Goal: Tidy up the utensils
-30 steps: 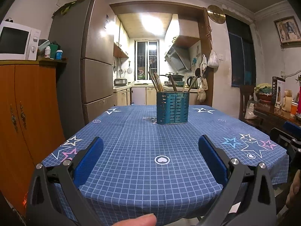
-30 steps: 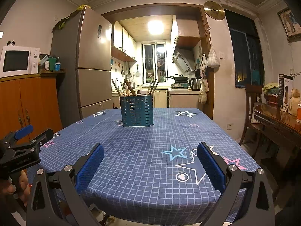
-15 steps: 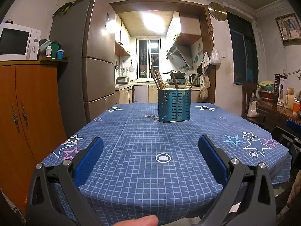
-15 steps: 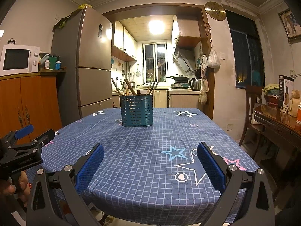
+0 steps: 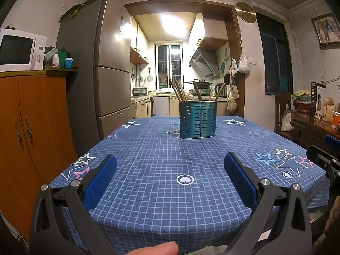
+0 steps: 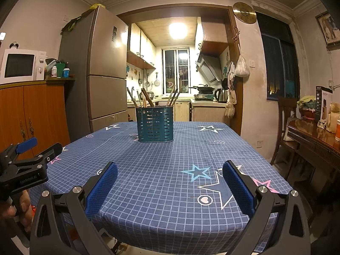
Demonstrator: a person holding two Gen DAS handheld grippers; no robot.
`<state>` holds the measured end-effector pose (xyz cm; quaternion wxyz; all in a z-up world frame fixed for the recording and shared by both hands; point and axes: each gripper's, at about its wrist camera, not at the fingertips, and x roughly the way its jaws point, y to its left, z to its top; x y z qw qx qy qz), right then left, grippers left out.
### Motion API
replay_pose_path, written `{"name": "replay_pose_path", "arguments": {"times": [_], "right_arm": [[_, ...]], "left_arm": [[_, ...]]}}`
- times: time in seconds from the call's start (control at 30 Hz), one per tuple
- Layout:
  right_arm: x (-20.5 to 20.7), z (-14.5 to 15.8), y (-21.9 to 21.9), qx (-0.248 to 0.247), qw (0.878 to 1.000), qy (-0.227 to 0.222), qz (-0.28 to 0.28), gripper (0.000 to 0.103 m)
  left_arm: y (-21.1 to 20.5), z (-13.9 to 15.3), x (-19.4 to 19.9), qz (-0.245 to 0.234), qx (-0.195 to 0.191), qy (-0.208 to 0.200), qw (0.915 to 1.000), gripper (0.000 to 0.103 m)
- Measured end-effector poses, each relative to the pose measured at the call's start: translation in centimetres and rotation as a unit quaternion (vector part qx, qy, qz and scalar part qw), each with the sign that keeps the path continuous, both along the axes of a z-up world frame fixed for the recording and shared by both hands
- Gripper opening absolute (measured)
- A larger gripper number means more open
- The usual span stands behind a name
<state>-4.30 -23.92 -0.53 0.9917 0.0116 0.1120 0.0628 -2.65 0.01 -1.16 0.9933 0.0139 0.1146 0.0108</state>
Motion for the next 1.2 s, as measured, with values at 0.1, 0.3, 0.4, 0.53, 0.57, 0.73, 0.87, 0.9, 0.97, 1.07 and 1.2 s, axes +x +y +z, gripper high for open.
{"name": "replay_pose_path", "arguments": {"times": [0.1,0.3,0.4,0.53,0.57,0.73,0.87,0.9,0.97,1.07,1.2], "right_arm": [[0.0,-0.1,0.1,-0.001,1.000,0.000,0.002,0.098],[0.1,-0.3,0.0,-0.002,1.000,0.001,0.003,0.098],[0.1,-0.3,0.0,-0.002,1.000,0.001,0.003,0.099],[0.2,-0.4,-0.2,-0.002,1.000,0.002,0.002,0.098],[0.3,-0.3,-0.2,-0.002,1.000,0.002,0.002,0.098],[0.3,-0.3,-0.2,-0.002,1.000,0.002,0.002,0.098],[0.3,-0.3,-0.2,-0.003,1.000,0.003,0.001,0.098],[0.3,-0.3,-0.2,-0.004,1.000,0.002,0.001,0.098],[0.3,-0.3,-0.2,-0.004,1.000,0.001,0.002,0.099],[0.3,-0.2,-0.4,-0.005,1.000,0.000,0.000,0.099],[0.4,0.0,-0.5,-0.005,1.000,-0.002,0.000,0.098]], "left_arm": [[0.0,0.0,0.1,0.000,0.002,0.001,1.0000,0.097],[-0.2,0.1,0.2,-0.001,0.002,0.004,1.0000,0.097],[-0.4,0.1,0.2,-0.001,0.005,0.005,1.0000,0.097],[-0.5,0.0,0.3,-0.002,0.006,0.006,1.0000,0.097],[-0.5,0.0,0.4,-0.003,0.006,0.007,1.0000,0.097],[-0.7,0.1,0.6,-0.006,0.007,0.008,0.9999,0.097],[-0.9,0.2,0.6,-0.009,0.005,0.004,0.9999,0.097],[-1.0,0.2,0.7,-0.010,0.005,0.004,0.9999,0.097],[-1.0,0.1,1.2,-0.009,0.005,0.013,0.9999,0.097],[-0.6,-0.2,1.8,-0.003,-0.003,0.027,0.9996,0.097],[-1.0,0.0,1.5,-0.001,0.003,0.023,0.9997,0.097]]}}
